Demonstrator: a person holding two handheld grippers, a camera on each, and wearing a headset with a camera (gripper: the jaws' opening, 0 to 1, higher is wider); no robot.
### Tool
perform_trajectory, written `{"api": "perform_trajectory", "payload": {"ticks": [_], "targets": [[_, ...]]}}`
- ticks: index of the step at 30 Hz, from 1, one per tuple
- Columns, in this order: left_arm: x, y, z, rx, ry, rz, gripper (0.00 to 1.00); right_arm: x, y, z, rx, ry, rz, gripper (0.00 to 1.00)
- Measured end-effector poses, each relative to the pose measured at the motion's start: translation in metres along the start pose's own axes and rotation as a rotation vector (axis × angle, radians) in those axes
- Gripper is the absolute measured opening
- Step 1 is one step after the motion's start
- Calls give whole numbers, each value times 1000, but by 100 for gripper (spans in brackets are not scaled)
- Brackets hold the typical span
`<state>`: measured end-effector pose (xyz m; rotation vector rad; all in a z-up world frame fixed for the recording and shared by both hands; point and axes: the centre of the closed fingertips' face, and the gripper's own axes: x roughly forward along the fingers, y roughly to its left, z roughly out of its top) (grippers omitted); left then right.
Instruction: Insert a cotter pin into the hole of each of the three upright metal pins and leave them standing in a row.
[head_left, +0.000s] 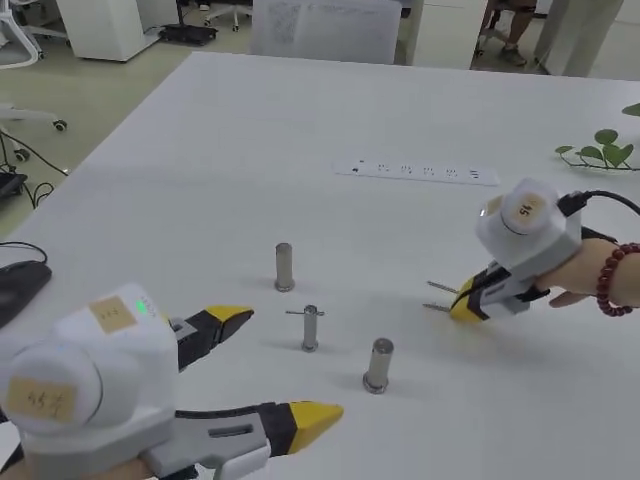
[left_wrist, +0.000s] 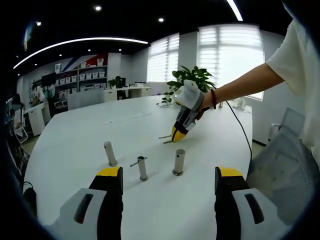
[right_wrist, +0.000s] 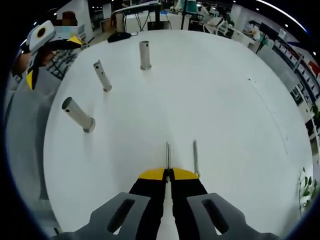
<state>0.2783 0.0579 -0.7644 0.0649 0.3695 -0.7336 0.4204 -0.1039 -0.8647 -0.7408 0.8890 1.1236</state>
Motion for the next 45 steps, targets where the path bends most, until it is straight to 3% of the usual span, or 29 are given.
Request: {"api": "perform_trajectory", "payload": {"ticks": [14, 27, 38, 45], "targets": [[3, 0, -2, 8, 14, -12, 74, 1, -2, 0, -84, 34, -18, 4], [3, 12, 7, -16, 2, 6, 73, -3, -5, 4, -128, 42, -55, 3], [4, 8, 14, -15, 1, -6, 69, -17, -4, 18, -181, -11, -94, 3], [6, 4, 19, -24, -2, -23, 67, -38, 15, 40, -239, -70, -124, 3]]}}
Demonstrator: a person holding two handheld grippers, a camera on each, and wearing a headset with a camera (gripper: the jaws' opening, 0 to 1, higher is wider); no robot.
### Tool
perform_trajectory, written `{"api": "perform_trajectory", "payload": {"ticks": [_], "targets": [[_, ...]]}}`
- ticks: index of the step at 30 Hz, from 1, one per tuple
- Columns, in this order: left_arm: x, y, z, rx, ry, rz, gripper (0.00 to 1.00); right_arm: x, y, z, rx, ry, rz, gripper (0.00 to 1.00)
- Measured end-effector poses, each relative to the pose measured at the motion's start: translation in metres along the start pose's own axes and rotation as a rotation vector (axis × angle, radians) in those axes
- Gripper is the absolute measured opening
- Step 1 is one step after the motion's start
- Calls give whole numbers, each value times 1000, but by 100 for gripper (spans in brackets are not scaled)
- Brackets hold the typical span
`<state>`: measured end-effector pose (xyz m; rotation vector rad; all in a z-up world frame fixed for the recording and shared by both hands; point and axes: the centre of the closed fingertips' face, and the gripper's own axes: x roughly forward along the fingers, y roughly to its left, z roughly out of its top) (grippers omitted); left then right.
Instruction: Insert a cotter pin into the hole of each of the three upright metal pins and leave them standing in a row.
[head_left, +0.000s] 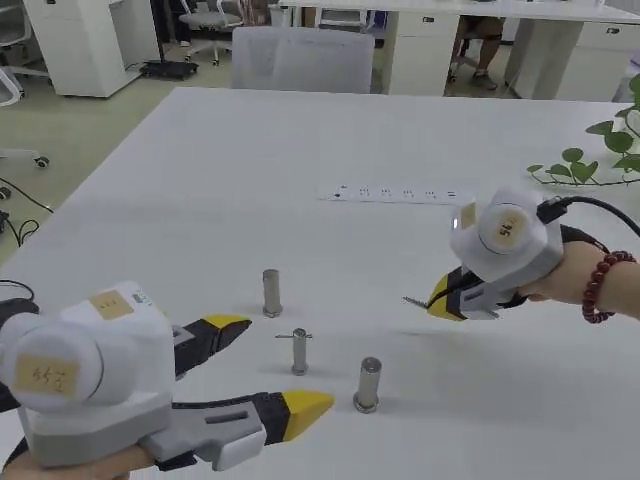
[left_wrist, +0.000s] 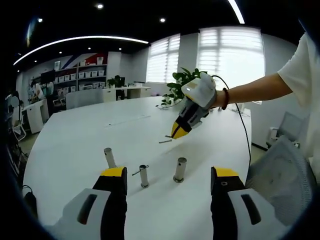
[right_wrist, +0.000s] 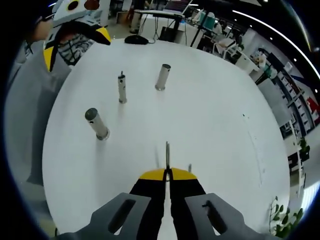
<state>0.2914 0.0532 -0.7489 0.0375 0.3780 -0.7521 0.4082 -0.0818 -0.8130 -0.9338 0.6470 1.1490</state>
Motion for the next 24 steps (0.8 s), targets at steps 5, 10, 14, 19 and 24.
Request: {"api": "perform_trajectory", "payload": {"ticks": [5, 10, 14, 19, 24], "targets": [[4, -2, 5, -4, -3, -14, 64, -13, 3, 16, -22, -40, -32, 3], [10, -9, 9, -3, 2, -46, 56, -27, 10, 30, -47, -79, -51, 3], [16, -14, 10, -15, 9, -72, 53, -34, 17, 38, -68, -101, -62, 3], [22, -20, 12, -33, 10, -95, 49, -40, 28, 46, -96, -126, -64, 3], [27, -19, 16, -76, 3, -105, 42, -43, 42, 53, -130, -138, -62, 3]]}}
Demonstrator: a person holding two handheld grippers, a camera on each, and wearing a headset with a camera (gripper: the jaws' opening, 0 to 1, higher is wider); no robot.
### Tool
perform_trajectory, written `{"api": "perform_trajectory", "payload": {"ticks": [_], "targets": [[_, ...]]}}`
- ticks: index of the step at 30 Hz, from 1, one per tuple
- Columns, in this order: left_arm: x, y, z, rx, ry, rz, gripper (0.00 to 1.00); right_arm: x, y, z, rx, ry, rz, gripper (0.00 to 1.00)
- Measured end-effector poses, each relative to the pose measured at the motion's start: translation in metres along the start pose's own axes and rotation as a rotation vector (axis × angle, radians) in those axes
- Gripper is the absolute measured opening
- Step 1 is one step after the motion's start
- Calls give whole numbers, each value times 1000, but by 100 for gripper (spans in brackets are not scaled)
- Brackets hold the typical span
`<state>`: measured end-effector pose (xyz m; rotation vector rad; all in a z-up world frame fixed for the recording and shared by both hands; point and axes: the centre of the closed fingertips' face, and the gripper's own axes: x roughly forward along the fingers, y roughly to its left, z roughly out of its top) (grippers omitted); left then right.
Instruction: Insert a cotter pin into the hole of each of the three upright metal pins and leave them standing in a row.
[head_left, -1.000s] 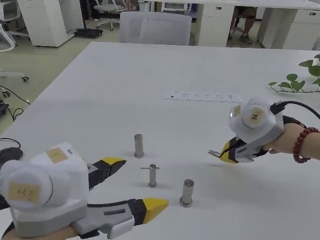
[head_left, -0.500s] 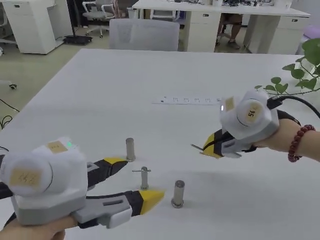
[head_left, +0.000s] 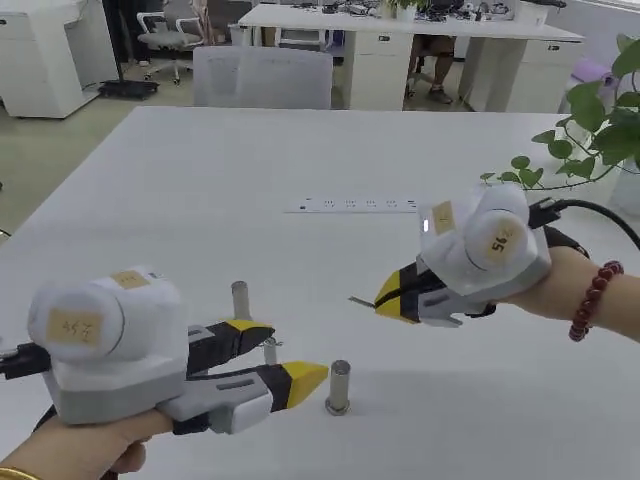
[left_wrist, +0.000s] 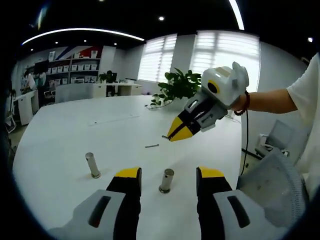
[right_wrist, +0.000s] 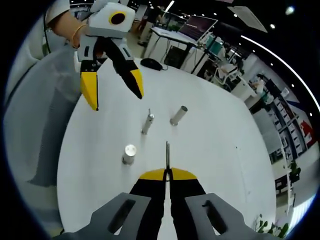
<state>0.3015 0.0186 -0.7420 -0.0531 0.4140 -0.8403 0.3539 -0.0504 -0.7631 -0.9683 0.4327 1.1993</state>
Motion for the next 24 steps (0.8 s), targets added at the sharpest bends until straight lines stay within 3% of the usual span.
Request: {"api": "perform_trajectory", "payload": {"ticks": [11, 24], "targets": [[9, -6, 3, -112, -7, -35, 32, -2, 24, 16, -67, -22, 13, 3], [15, -17, 0, -205, 15, -85, 21, -4, 46, 30, -127, -38, 31, 3]]}}
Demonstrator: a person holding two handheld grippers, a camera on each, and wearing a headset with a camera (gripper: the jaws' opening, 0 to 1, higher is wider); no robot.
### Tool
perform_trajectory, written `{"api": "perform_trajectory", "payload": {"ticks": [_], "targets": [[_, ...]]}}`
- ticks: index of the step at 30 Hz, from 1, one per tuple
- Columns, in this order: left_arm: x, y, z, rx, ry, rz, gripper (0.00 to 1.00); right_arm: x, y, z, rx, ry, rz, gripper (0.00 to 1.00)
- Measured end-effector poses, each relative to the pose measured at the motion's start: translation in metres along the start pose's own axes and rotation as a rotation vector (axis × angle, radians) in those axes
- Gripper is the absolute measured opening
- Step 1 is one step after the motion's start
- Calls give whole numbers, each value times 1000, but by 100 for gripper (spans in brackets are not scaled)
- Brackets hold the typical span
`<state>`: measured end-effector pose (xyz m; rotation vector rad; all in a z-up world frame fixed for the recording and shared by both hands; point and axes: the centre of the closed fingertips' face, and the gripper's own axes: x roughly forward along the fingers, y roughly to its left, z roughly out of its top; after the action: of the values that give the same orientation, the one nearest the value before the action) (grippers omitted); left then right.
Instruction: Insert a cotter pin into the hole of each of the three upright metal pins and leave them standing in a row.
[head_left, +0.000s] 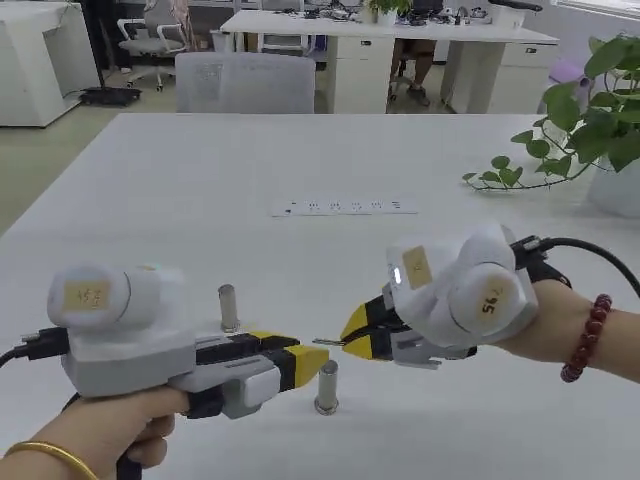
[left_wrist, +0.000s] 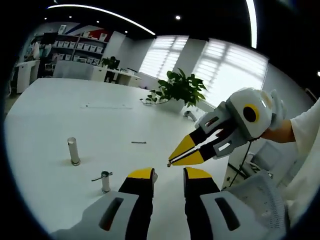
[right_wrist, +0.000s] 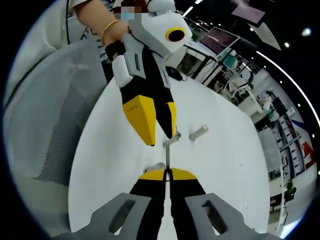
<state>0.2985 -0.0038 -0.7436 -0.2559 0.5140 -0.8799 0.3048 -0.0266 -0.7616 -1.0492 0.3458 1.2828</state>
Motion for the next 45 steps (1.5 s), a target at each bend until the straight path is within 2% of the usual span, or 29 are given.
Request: {"api": "perform_trajectory", "payload": {"ticks": [10, 20, 28, 35, 40, 45], "targets": [[6, -10, -3, -84, 10, -40, 16, -2, 8, 7, -29, -7, 4, 3], [9, -10, -9, -136, 33, -46, 5, -2, 12, 10, -44, -10, 1, 3], [8, -10, -13, -165, 41, -42, 1, -1, 15, 13, -56, -12, 4, 3], [8, -10, -17, -158, 53, -42, 1, 1, 17, 13, -61, -9, 8, 3], [9, -9, -17, -186, 43, -45, 1, 0, 16, 13, -54, -10, 11, 3], [10, -9, -17, -183, 40, -43, 0, 1, 16, 12, -44, -6, 12, 3]]}}
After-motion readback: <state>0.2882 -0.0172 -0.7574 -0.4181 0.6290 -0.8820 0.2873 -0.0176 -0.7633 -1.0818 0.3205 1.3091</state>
